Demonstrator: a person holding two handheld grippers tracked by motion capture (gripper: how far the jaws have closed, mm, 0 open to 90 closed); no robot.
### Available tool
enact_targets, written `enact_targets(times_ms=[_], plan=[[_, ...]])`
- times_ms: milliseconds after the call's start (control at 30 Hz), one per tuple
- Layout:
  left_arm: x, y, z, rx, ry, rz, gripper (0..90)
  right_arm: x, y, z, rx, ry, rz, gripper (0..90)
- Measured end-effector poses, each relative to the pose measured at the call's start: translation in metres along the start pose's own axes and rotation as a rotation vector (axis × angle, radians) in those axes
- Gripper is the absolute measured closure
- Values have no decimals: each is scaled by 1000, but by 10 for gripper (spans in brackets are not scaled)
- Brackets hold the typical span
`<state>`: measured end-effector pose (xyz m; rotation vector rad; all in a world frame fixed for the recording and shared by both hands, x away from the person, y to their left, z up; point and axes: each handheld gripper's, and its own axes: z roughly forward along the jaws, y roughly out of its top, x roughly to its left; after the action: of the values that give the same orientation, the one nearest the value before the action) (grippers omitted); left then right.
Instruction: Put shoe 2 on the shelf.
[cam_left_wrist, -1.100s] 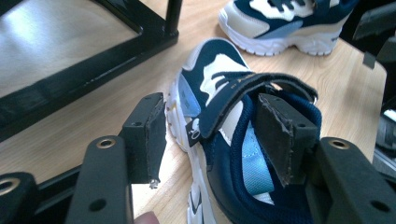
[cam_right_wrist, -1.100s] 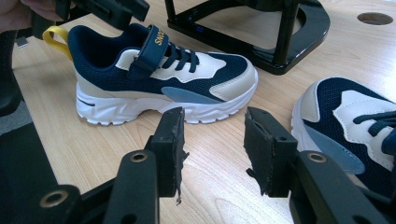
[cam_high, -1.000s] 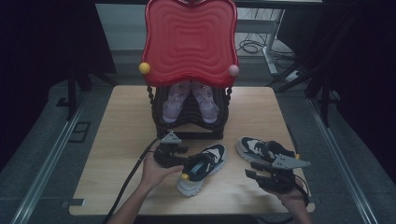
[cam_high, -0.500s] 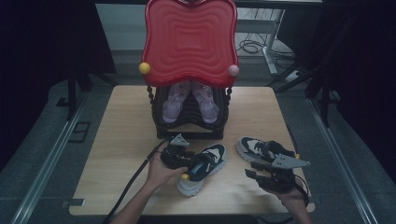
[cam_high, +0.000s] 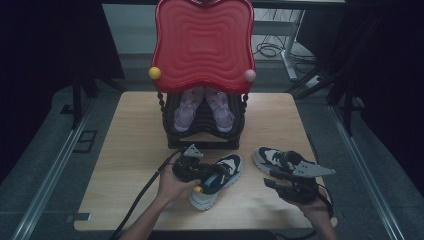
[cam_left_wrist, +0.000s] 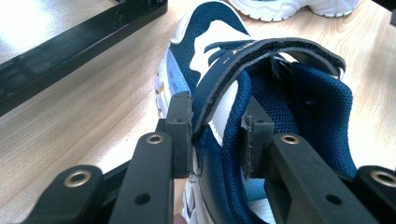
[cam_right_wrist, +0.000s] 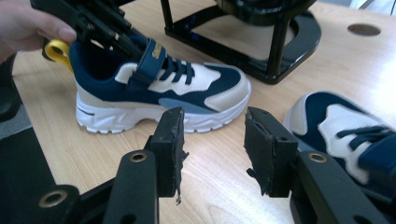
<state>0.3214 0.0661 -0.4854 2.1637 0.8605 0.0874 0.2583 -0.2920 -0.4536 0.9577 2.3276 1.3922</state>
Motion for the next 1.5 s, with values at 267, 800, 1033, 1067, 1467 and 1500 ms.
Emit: enact_targets(times_ms=[267, 800, 1033, 1067, 1467, 1500], plan=[[0, -1, 0, -4, -5, -12, 703, -14, 19, -17, 7, -28, 3, 578], [2, -2, 0, -11, -14, -24, 699, -88, 42, -35, 108, -125, -11, 548], [2, -2, 0, -15, -18, -31, 698, -115, 33, -27, 166, -134, 24, 540], [2, -2, 0, -15, -17, -31, 698, -117, 32, -25, 173, -135, 28, 539], [2, -2, 0, -12, -17, -31, 699, -135, 20, -18, 235, -143, 45, 537], [2, -2, 0, -12, -17, -31, 699, -136, 20, -17, 242, -141, 44, 537]])
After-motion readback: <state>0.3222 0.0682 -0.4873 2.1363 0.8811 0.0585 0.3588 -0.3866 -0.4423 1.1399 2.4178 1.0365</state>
